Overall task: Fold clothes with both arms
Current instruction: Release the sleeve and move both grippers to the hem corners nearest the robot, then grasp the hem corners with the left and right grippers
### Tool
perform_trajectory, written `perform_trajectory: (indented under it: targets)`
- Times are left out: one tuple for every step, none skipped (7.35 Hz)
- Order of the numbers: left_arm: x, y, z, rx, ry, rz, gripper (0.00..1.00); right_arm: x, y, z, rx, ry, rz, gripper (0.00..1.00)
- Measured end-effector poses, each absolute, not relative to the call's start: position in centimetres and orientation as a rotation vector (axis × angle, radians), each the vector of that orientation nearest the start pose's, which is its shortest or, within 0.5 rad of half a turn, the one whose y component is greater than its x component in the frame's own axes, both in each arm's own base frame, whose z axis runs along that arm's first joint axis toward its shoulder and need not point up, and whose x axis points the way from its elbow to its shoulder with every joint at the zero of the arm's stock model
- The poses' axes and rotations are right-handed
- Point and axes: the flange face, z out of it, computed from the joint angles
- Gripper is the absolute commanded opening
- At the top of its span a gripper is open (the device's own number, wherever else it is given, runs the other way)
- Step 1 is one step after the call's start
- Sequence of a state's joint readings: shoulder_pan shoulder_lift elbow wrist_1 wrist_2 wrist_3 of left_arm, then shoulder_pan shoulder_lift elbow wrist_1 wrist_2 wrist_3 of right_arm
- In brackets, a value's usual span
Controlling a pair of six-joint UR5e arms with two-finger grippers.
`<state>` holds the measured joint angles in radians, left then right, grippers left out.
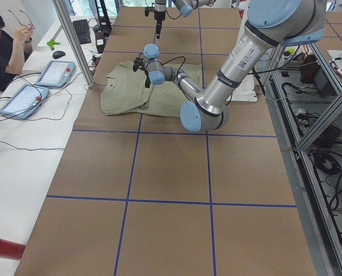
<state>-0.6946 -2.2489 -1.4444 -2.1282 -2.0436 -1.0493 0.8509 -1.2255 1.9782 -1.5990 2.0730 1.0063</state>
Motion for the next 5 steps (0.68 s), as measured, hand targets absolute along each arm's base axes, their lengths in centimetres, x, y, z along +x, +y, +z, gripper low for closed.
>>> perform_trajectory:
  targets:
    - [46.5,-50.2,26.9,0.276,1.135,0.108,1.0,-32.8,-42.9,28.2,0.088,-0.866,0.128,1.0]
    - [43.1,-47.2,28.8,0.277,1.142,0.104,1.0,-35.1,-38.0,28.3,0.09,-0.891,0.169,1.0]
    - [40.1,-44.2,30.2,0.271,1.157,0.092,1.0,-36.8,-33.6,29.7,0.099,-0.937,0.207,1.0]
    - [38.0,-41.6,31.8,0.256,1.181,0.074,1.0,-37.5,-29.8,32.3,0.101,-0.98,0.236,1.0]
    - [37.0,-38.7,34.4,0.24,1.212,0.041,1.0,-37.7,-26.9,34.4,0.093,-1.002,0.27,1.0]
